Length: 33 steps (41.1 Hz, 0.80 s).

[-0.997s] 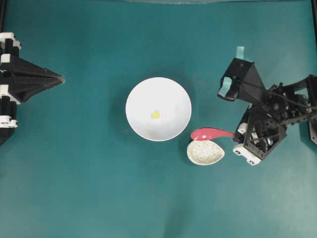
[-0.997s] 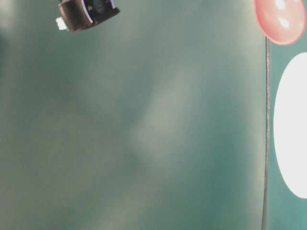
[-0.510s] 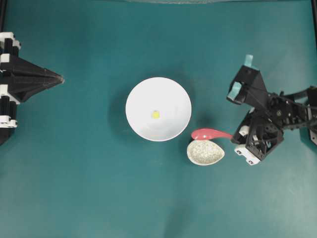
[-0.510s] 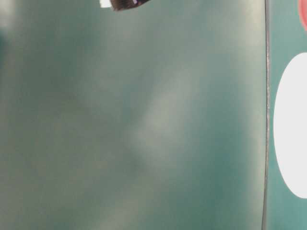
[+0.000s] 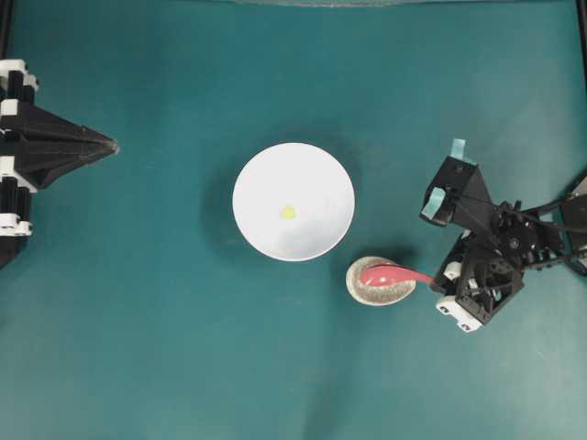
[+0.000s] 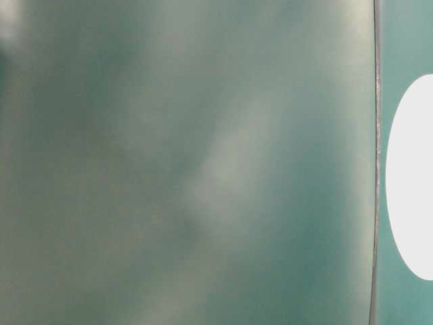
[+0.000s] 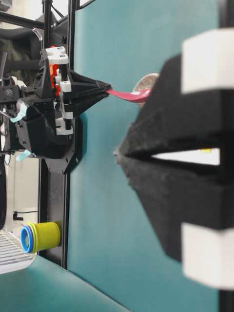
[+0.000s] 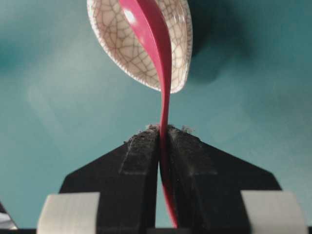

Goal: Scoop the yellow hexagonal prism block from the bowl with a spoon using the right arm.

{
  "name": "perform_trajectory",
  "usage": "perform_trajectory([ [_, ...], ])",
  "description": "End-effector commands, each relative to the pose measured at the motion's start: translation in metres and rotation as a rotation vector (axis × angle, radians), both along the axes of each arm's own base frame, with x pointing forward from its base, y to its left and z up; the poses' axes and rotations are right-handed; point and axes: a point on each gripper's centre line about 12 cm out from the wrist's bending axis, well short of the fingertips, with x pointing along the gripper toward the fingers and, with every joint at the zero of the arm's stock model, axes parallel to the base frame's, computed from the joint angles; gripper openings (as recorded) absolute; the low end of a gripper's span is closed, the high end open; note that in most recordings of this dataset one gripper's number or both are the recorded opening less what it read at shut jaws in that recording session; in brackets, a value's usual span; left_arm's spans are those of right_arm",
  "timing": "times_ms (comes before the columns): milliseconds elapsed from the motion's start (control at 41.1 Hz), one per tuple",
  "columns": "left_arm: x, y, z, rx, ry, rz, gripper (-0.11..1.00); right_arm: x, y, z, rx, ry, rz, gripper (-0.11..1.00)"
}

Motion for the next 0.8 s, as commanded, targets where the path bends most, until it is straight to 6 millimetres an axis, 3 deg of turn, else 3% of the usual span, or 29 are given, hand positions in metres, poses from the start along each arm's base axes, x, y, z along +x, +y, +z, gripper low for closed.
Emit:
perform_trajectory([
  [0,0.0020,0.0007,0.0106,0.000,-0.028,0.002,0.02,0.0052,0.0024,0.0027,0.006,-0.016,0.000,0.09],
  [486,0.0020,0.0007,0.0106,0.000,-0.028,0.002,0.02,0.0065,0.0021,-0.0007,-0.009,-0.007,0.011,0.12],
  [608,0.0020,0.0007,0.0107,-0.003,-0.029,0.002,0.02,0.0071,0.0021,-0.0002,-0.012,-0.011,0.016,0.19],
  [778,0.0020,0.0007,0.0109,-0.007,-0.031,0.002,0.02,0.0058,0.0006,-0.0002,-0.037,-0.013,0.036,0.41],
])
